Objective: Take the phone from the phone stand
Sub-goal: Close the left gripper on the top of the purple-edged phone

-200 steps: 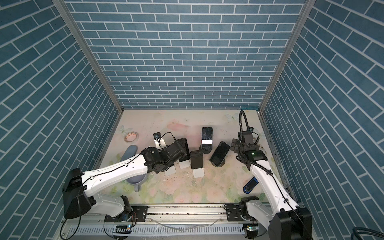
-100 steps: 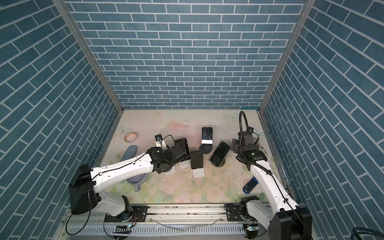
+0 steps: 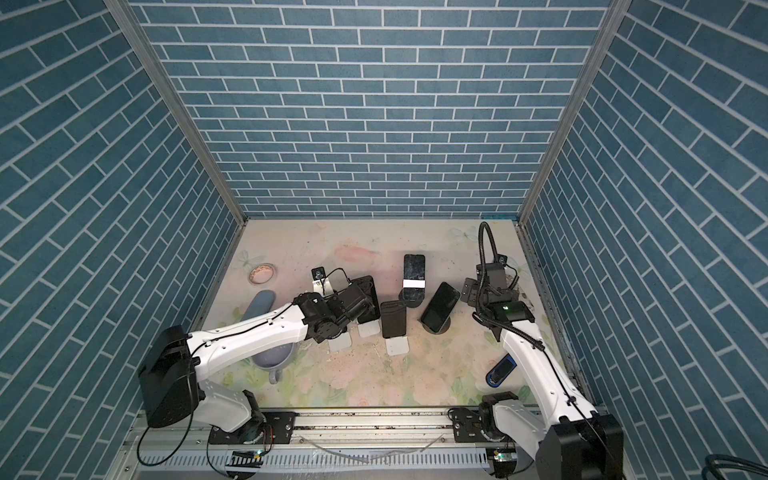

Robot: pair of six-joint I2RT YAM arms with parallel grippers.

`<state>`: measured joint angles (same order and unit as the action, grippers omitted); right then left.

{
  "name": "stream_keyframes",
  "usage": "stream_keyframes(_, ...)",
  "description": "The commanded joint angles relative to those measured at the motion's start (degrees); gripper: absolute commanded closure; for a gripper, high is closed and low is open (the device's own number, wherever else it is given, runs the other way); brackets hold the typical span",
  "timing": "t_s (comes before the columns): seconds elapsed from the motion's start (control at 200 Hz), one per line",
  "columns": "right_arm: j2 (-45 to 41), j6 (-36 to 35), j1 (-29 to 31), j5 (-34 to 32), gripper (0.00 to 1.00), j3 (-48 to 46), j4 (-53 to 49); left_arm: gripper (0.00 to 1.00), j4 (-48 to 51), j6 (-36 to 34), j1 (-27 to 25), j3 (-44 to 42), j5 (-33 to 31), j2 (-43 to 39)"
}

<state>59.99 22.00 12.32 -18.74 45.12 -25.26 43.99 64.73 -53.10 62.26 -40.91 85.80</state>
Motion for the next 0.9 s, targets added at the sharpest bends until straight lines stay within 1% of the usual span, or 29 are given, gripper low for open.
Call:
stream_keyframes(0.0,0.39,-1.34,-0.19,-0.44,0.01,-0.37,-0.30,0.06,-2.82,-3.80,0.95,-1.41,-0.13,-0.56)
stream_keyframes(0.15,0.88,-1.34,-0.28,-0.63,0.01,-0.36,-0.48,0.08,-5.59,-7.09,1.77,-2.36,0.11,0.45)
stream_keyframes(0.29,1.20,-1.34,-0.28,-1.04,0.01,-0.13,-0.68,0.14,-7.54,-8.60,1.95,-3.67,0.06,0.94)
stream_keyframes(0.42,1.36,-1.34,-0.28,-1.01,0.01,-0.17,-0.67,0.29,-8.12,-8.73,1.95,-4.42,0.05,1.11)
stream_keyframes(0.575,1.45,-1.34,-0.28,-0.95,0.01,-0.14,-0.76,0.41,-7.92,-8.73,1.95,-4.60,0.07,1.11)
stream_keyframes(0.67,1.45,-1.34,-0.28,-1.02,0.01,-0.21,-0.81,0.47,-7.27,-8.66,1.95,-4.34,-0.16,0.59)
stream_keyframes(0.8,1.33,-1.34,-0.28,-1.01,0.01,-0.22,-0.77,0.49,-6.35,-9.08,1.95,-4.13,-0.83,-1.26)
stream_keyframes(0.895,1.36,-1.34,-0.28,-0.97,0.01,-0.33,-0.78,0.50,-6.85,-11.41,1.95,-4.08,-0.76,-3.45)
